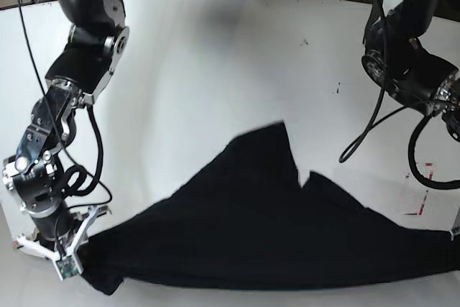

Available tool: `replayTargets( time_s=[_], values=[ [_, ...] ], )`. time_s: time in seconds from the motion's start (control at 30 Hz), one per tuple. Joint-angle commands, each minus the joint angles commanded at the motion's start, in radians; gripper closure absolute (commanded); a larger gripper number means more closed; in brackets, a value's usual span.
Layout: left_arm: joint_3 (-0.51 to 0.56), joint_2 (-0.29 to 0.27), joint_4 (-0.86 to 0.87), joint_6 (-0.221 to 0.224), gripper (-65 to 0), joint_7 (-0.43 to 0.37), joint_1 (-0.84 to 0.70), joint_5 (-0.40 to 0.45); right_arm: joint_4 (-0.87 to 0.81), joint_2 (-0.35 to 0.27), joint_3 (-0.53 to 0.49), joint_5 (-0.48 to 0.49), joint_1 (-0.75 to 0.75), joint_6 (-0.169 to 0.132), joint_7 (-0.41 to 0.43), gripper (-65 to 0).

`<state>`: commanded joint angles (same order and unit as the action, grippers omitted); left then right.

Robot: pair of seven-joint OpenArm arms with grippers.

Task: Layout the t-shirt on the table in an organized manner, then fold the t-shirt properly
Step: 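Lift the shirt with both grippers and swing it up, then lay the shirt down, drawing both grippers apart along its edge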

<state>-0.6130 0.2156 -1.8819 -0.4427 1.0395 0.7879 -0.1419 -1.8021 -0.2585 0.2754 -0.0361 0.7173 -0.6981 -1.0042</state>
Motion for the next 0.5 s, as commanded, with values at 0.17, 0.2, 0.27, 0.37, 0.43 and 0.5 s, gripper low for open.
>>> replayTargets(
  time_s=[0.17,0.2,0.27,0.37,0.43,0.5],
  values=[
    [0.018,0.025,0.002,0.000,0.0,0.002,0.084,0.000,0.043,-0.032,-0.069,0.000,0.130,0.000,-0.003,0.0],
    [0.025,0.026,0.003,0.000,0.0,0.002,0.092,0.000,0.048,-0.034,-0.077,0.000,0.144,0.000,-0.003,0.0],
    [0.052,0.026,0.005,0.000,0.0,0.002,0.106,0.000,0.060,-0.041,-0.094,0.000,0.190,0.000,-0.003,0.0],
    [0.074,0.026,0.003,0.000,0.0,0.002,0.103,0.000,0.068,-0.055,-0.095,0.006,0.213,0.000,-0.009,0.0],
    [0.078,0.025,0.003,0.000,0.0,0.002,0.075,-0.002,0.057,-0.055,-0.095,0.006,0.212,0.000,-0.028,0.0],
    [0.078,0.025,0.003,0.000,0.0,0.002,0.035,-0.008,0.038,-0.055,-0.092,0.006,0.187,0.000,-0.034,0.0]
  ],
)
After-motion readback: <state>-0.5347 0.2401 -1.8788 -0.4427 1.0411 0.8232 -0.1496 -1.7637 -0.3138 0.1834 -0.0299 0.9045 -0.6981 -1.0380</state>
